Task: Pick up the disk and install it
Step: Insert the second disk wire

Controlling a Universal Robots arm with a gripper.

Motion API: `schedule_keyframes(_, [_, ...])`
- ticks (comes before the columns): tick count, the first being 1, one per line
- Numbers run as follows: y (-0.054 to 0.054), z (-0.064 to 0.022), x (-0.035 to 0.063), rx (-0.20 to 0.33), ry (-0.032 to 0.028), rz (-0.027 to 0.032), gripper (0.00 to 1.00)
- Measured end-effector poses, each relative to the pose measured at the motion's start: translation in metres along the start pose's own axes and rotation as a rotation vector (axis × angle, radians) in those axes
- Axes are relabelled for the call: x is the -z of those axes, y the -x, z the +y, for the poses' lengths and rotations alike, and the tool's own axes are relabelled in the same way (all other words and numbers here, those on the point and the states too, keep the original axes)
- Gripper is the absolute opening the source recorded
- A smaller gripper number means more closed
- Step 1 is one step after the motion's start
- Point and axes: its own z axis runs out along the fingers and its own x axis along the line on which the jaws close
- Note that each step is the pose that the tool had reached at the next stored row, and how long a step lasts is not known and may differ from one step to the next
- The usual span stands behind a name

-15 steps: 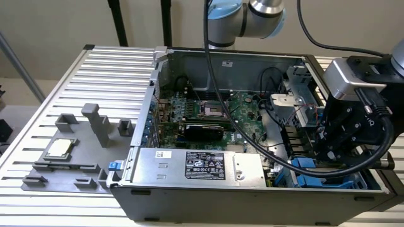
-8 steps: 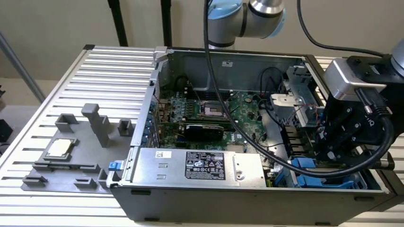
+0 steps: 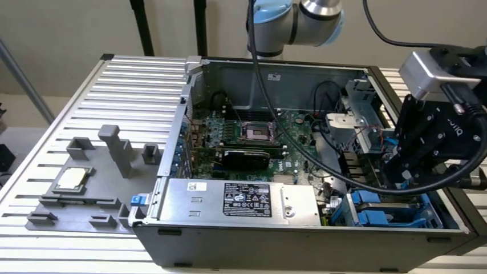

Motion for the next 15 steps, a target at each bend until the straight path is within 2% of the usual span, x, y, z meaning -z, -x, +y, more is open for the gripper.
schedule_keyframes(3, [0.001,-0.0090,0.0052,0.000,0.0000,0.0001,0.24])
schedule_keyframes(9, [0.006,-0.0234,0.0076,0.000,0.0000,0.0000,0.26])
schedule_keyframes(10, [0.007,-0.0254,0.0077,0.000,0.0000,0.0000,0.33])
schedule_keyframes(15, [0.018,-0.0299,0.0071,-0.001,-0.0001,0.0048,0.33])
